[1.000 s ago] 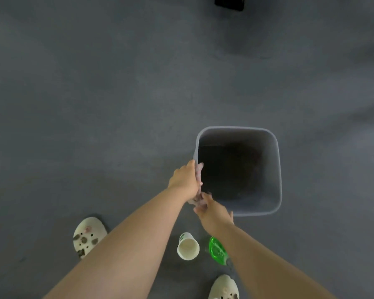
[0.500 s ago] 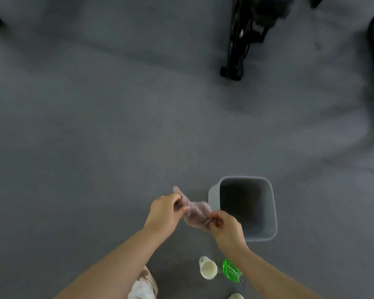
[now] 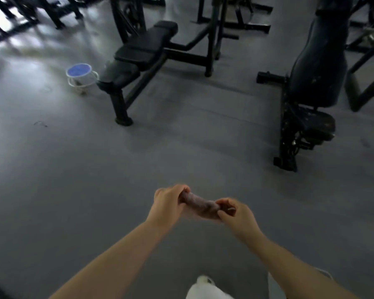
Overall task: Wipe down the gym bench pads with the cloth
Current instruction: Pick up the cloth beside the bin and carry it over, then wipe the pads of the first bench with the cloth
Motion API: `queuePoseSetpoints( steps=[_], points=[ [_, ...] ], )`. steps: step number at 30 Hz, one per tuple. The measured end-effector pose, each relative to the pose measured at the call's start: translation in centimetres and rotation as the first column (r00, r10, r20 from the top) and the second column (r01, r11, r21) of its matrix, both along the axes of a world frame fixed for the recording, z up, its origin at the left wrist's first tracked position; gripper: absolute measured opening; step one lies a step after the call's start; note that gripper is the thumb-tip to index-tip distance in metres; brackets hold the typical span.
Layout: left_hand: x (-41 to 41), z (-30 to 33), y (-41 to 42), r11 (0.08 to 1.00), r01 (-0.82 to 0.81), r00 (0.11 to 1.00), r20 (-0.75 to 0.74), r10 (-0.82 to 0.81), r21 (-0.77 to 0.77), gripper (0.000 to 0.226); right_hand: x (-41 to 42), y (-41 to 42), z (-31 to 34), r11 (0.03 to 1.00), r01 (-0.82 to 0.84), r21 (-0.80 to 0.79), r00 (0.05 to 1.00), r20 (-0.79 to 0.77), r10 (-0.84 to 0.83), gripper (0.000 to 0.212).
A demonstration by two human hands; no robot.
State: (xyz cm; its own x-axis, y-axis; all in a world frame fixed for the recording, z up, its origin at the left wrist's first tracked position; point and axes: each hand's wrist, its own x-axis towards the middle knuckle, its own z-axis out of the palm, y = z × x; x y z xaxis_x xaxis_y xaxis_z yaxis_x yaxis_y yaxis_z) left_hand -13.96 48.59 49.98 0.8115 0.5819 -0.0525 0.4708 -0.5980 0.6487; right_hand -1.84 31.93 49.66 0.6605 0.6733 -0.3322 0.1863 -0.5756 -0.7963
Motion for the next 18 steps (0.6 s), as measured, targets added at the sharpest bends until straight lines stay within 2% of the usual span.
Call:
queuePoseSetpoints(
  steps=[5,8,12,16,18],
  points=[
    [1.1,3.6,12.0,0.968,0.099,0.993,0.037,-0.11,0.231,0.02,1.8,12.2,2.2,0.99,-0.132,0.038,0.981,0.145,0.126,0.022],
    [2.3,4.6,20.1,0.931,0.141,0.989,-0.007,-0.147,0.336,0.011,3.6,20.8,2.1,0.974,-0.224,0.021,0.946,0.244,0.212,0.029],
    [3.9,5.8,31.0,0.929,0.073,0.996,0.02,-0.086,0.362,0.006,5.7,33.1,3.4,0.952,-0.302,0.049,0.918,0.286,0.276,0.041],
    [5.5,7.8,41.9,0.933,0.106,0.993,0.006,-0.115,0.345,0.007,7.2,44.9,4.8,0.945,-0.315,0.09,0.918,0.28,0.28,0.028],
    [6.1,8.5,47.5,0.951,0.069,0.998,-0.01,-0.07,0.301,0.01,7.8,50.6,5.0,0.938,-0.333,0.093,0.907,0.305,0.292,0.025]
  ],
)
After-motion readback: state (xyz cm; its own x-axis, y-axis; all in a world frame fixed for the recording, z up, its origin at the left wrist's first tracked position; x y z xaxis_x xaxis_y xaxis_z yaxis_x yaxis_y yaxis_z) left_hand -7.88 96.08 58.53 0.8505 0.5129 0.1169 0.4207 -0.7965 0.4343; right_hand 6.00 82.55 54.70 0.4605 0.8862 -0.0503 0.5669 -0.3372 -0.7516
